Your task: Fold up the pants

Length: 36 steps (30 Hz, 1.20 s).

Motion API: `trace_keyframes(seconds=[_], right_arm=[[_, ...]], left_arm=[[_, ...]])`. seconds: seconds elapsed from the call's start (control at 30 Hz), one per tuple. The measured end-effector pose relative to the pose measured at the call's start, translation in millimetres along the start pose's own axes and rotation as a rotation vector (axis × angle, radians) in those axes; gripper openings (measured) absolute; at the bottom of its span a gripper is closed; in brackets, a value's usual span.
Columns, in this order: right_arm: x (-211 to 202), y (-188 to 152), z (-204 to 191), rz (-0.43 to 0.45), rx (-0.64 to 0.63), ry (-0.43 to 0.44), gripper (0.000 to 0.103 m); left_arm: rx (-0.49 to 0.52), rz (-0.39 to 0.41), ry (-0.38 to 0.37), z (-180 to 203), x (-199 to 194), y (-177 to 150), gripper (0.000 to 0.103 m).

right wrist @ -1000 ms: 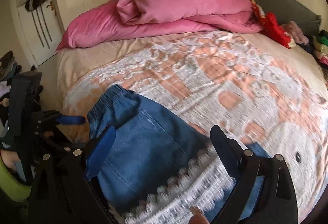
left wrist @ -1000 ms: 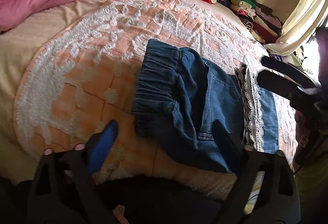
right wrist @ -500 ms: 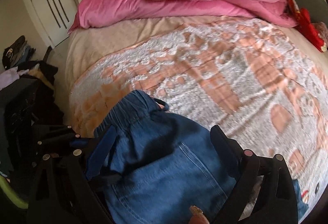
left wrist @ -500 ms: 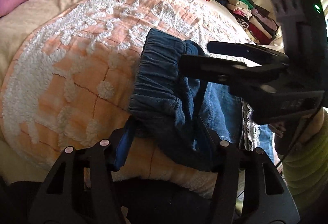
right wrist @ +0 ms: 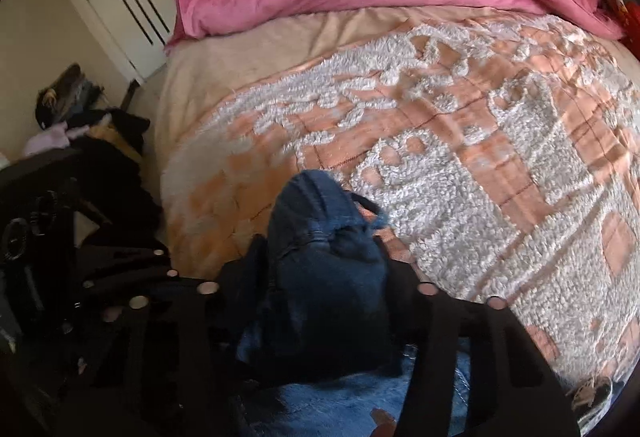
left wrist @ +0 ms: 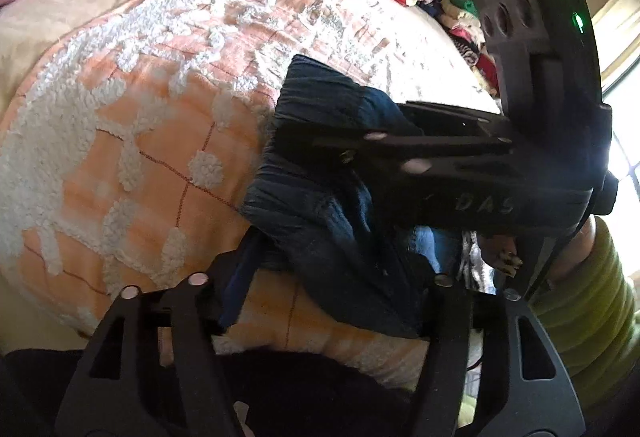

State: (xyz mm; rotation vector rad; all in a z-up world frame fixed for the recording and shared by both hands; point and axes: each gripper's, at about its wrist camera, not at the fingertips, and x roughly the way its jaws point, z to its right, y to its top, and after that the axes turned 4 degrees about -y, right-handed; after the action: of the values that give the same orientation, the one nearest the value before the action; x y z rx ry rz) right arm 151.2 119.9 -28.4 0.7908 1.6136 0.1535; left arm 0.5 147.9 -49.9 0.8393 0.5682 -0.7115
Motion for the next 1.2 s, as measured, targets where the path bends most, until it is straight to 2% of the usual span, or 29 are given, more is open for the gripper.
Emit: trace_keyframes(seconds=[0.07,0.13,0.27,0.33,0.43,0.63,0.67,0.7,0.73,0.8,0.93,1.07,1.2], right_arm=[[-13,-3,7,0.034,0.036,0.036,0.036],[-29,-8,15,0.075,0.073,0.080,0.034],[-63,-20,22,0.148,0.106,0.133,0.034],[-84,-29,24,0.193,0.113,0.155,0.034],[-112,-42,26,0.245,0.111,0.170,0.034],[-148,-71,38,0.312,0.128,0.145,0.034],[-153,-76,42,0.323,0.139,0.142,0.034],[-155,-80,44,0.330,0.148,0.140,0.034],[-158,-84,47,0.338,0.156,0.135,0.036],[-167,-97,55,0.363,0.179,0.110,0.044],[-184,-127,72,0.411,0.281,0.057,0.080],[-197,-176,93,0.432,0.448,-0.041,0.087],[-190,-224,107,0.385,0.606,-0.100,0.088]], left_arm=[[-0.014,0.011,-0.015,-1,-3,0,0.064],[-0.018,0.023,-0.021,0,-6,0,0.072],[-0.025,0.022,-0.084,9,-8,-2,0.079],[-0.014,0.012,-0.106,18,-6,-3,0.087],[-0.010,-0.011,-0.164,31,0,-6,0.090],[0.023,-0.043,-0.248,65,17,-9,0.090],[0.032,-0.038,-0.254,71,18,-9,0.086],[0.043,-0.032,-0.259,77,18,-10,0.075],[0.061,-0.028,-0.255,87,18,-10,0.067],[0.082,-0.021,-0.257,98,18,-12,0.064],[0.170,-0.036,-0.286,128,27,-22,0.064],[0.241,-0.111,-0.302,147,46,-35,0.064],[0.287,-0.154,-0.275,157,58,-45,0.066]])
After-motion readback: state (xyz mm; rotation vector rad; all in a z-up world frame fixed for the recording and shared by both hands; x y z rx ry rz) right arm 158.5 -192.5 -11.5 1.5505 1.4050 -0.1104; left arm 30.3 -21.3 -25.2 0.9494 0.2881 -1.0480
